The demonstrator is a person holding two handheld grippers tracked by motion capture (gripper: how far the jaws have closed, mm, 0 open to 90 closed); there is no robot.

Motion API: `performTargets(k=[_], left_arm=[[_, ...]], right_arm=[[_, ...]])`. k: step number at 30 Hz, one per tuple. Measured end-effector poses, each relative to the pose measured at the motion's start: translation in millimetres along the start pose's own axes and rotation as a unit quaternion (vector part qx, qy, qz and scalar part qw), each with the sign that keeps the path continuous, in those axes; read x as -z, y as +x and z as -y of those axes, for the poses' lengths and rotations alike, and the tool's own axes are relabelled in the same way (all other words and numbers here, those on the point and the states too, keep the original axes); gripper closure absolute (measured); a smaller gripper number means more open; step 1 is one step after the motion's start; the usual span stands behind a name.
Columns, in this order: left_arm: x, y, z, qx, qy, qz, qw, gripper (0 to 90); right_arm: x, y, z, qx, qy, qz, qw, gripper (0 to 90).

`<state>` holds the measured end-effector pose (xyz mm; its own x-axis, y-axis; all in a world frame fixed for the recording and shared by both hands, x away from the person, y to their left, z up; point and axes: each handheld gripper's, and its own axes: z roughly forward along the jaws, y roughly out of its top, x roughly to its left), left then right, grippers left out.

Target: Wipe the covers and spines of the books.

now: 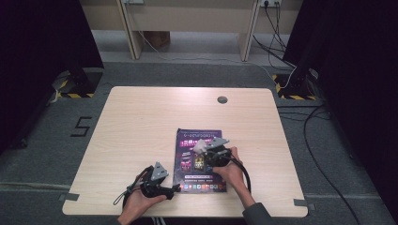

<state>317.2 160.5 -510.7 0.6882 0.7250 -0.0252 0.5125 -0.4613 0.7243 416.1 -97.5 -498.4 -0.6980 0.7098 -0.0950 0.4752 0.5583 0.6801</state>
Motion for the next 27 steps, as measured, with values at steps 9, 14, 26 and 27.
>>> performTargets(k=[9, 14, 26, 27], left_arm=[[0.6, 0.0, -0.1, 0.001, 0.001, 0.011, 0.9999, 23.4], [3.7, -4.4, 1.5, 0.001, 0.004, 0.023, 0.9997, 24.3], [7.4, -15.3, 4.9, -0.015, 0.014, 0.033, 0.9992, 24.9], [8.1, -15.5, 4.9, -0.015, 0.012, 0.033, 0.9993, 25.0]], right_arm=[[16.2, -35.1, 21.7, -0.058, -0.001, 0.03, 0.9979, 72.3], [15.8, -29.3, 19.5, -0.041, 0.005, 0.043, 0.9982, 74.4], [10.2, -8.3, 10.8, -0.013, 0.002, 0.019, 0.9997, 74.2], [8.8, -4.6, 9.1, -0.009, 0.002, 0.015, 0.9998, 74.2]])
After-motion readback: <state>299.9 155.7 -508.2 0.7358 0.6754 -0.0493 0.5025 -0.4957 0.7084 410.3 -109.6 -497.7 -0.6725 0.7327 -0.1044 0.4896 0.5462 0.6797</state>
